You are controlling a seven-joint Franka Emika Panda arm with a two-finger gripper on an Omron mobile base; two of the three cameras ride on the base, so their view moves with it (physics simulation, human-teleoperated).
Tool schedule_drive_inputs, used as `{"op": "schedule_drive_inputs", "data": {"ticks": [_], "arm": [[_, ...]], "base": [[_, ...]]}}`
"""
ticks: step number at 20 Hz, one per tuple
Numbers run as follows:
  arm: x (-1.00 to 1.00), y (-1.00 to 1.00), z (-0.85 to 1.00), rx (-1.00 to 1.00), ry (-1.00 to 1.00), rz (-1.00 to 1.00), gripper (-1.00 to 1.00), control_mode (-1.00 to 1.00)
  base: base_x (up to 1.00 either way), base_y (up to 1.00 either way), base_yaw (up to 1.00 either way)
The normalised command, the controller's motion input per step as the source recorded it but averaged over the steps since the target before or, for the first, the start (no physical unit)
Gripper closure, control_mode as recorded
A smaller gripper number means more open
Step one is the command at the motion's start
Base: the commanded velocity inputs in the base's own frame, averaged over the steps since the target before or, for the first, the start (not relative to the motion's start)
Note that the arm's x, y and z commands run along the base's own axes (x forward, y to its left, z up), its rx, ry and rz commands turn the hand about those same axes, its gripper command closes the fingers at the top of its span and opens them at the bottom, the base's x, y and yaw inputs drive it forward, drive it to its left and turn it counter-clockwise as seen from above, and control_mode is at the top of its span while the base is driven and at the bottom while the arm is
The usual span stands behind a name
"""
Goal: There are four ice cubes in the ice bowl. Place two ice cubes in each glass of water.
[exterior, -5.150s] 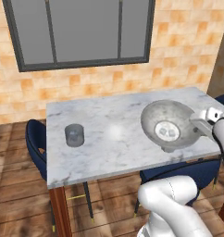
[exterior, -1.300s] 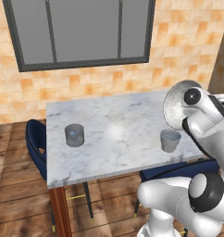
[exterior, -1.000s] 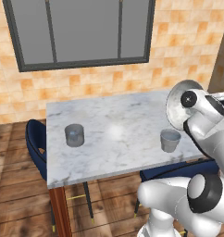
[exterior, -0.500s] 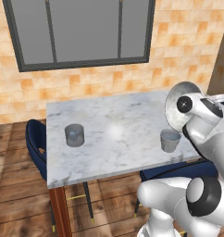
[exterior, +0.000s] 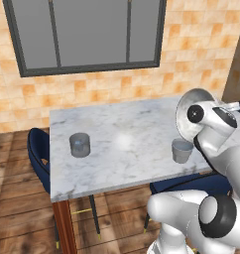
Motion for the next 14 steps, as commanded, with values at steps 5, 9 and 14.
{"op": "schedule_drive_inputs", "data": {"ticks": [5,9,14], "arm": [[-0.12,0.08,0.0,-0.13,0.0,0.0,1.0,-1.0],[-0.06,0.15,0.0,-0.17,0.0,0.0,1.0,-1.0],[0.0,0.2,0.0,-0.09,0.0,0.0,1.0,-1.0]], "base": [[0.0,0.0,0.0],[0.0,0.0,0.0],[0.0,0.0,0.0]]}}
